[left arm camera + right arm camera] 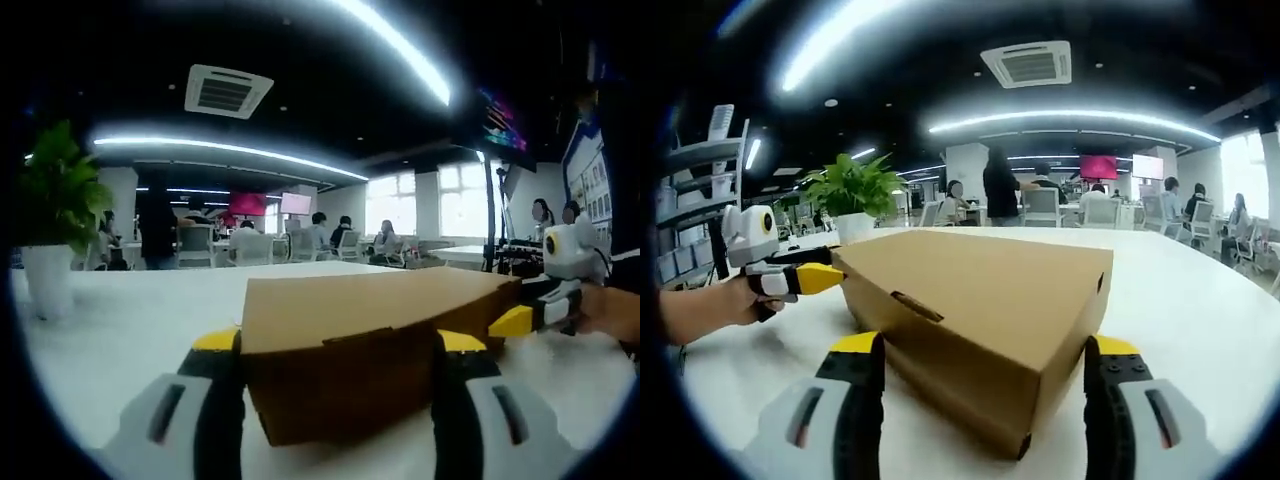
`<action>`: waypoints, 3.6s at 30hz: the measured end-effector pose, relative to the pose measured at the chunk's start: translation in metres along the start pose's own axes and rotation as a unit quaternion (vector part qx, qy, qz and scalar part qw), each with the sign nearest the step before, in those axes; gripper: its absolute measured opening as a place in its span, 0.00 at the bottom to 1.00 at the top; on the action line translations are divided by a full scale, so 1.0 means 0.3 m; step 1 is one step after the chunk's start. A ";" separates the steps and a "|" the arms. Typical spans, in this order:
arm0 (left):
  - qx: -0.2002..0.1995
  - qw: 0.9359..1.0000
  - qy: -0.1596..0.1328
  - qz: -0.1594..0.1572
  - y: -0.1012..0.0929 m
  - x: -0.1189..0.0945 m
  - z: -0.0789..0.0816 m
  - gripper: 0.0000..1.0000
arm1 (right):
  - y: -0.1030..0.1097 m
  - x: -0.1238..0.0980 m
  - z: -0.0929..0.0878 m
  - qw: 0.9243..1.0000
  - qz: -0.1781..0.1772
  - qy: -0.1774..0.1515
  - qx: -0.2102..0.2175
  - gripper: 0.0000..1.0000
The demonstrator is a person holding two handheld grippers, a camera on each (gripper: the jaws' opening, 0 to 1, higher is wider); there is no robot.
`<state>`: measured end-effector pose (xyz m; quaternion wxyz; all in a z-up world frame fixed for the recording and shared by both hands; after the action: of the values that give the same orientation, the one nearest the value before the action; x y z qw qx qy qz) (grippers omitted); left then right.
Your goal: Operate the shoe box by opening the lid, removing the specified soft item, and placing it in the target area until the item is outside and the box remains undamaged.
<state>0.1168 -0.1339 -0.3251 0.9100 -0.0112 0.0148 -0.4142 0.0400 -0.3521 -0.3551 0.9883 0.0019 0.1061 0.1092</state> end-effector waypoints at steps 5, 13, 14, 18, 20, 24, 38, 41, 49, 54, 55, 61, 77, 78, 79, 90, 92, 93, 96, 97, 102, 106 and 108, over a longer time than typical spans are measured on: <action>-0.001 1.000 0.006 0.002 -0.014 -0.040 0.001 0.76 | 0.026 -0.024 0.011 1.000 0.006 0.000 -0.001 0.84; -0.001 1.000 0.005 0.009 -0.012 -0.068 -0.003 0.76 | 0.041 -0.045 0.003 1.000 0.011 0.000 -0.001 0.84; -0.001 1.000 0.006 0.009 -0.012 -0.073 -0.002 0.76 | 0.050 -0.054 0.001 1.000 0.013 0.000 -0.002 0.84; -0.002 1.000 0.009 0.012 -0.006 -0.091 -0.010 0.76 | 0.065 -0.068 -0.001 1.000 0.017 0.005 -0.003 0.84; -0.002 1.000 0.011 0.015 -0.011 -0.104 -0.013 0.76 | 0.072 -0.075 -0.002 1.000 0.018 0.007 -0.002 0.84; -0.003 1.000 0.009 0.019 -0.015 -0.127 -0.030 0.76 | 0.085 -0.086 -0.004 1.000 0.019 0.004 0.001 0.85; -0.001 0.999 0.013 0.031 -0.051 -0.198 -0.029 0.75 | 0.114 -0.111 -0.003 0.999 0.032 0.007 0.000 0.85; 0.001 0.999 0.008 0.035 -0.067 -0.218 -0.027 0.74 | 0.130 -0.123 -0.008 0.999 0.036 0.002 -0.001 0.85; -0.001 0.999 0.012 0.044 -0.059 -0.260 -0.036 0.74 | 0.154 -0.134 -0.021 0.999 0.046 0.006 -0.003 0.85; -0.004 0.999 0.000 0.047 -0.060 -0.272 -0.048 0.77 | 0.158 -0.133 -0.027 0.999 0.048 0.005 -0.004 0.85; 0.006 0.999 0.000 0.045 -0.071 -0.269 -0.049 0.79 | 0.158 -0.132 -0.029 0.999 0.048 0.003 -0.004 0.85; -0.007 0.999 0.001 0.053 -0.077 -0.292 -0.026 0.75 | 0.169 -0.147 -0.036 0.999 0.051 -0.004 -0.004 0.85; -0.002 0.997 0.009 0.074 -0.121 -0.399 -0.033 0.74 | 0.224 -0.205 -0.036 0.997 0.074 0.001 -0.012 0.86; -0.002 0.997 0.008 0.075 -0.120 -0.404 -0.033 0.74 | 0.223 -0.204 -0.037 0.997 0.075 0.001 -0.012 0.86; -0.003 0.997 0.008 0.075 -0.124 -0.407 -0.034 0.74 | 0.223 -0.202 -0.038 0.997 0.076 0.002 -0.013 0.86; 0.009 0.996 0.006 0.086 -0.132 -0.459 -0.047 0.70 | 0.241 -0.192 -0.044 0.996 0.085 0.009 -0.030 0.89; 0.003 0.996 0.002 0.086 -0.142 -0.471 -0.039 0.70 | 0.241 -0.191 -0.045 0.995 0.089 0.007 -0.031 0.90; 0.001 0.996 0.002 0.085 -0.144 -0.475 -0.037 0.70 | 0.240 -0.190 -0.047 0.995 0.092 0.004 -0.033 0.91; 0.026 0.995 0.026 0.091 -0.136 -0.497 -0.055 0.62 | 0.205 -0.187 -0.072 0.994 0.049 0.021 -0.099 0.84; 0.035 0.994 0.026 0.101 -0.125 -0.501 -0.061 0.60 | 0.226 -0.186 -0.068 0.993 0.061 0.007 -0.098 0.84; 0.004 0.996 0.021 0.087 -0.139 -0.489 -0.055 0.65 | 0.229 -0.220 -0.048 0.995 0.076 -0.029 -0.056 0.85; -0.012 0.996 0.018 0.092 -0.129 -0.487 -0.056 0.66 | 0.222 -0.227 -0.039 0.995 0.073 -0.030 -0.063 0.85; -0.016 0.996 0.014 0.092 -0.127 -0.487 -0.054 0.65 | 0.224 -0.221 -0.040 0.994 0.074 -0.030 -0.070 0.85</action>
<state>-0.0085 -0.0488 -0.3374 0.9437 -0.0188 0.0348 -0.3285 -0.0402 -0.3010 -0.3510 0.9779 -0.0557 0.0685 0.1894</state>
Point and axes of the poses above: the point that each gripper's makers call its tool centre point, and the gripper's own axes: x roughly forward along the fingers, y roughly to its left, z roughly out of its top, the point moved 4 cm from there along -x, roughly backward along the fingers
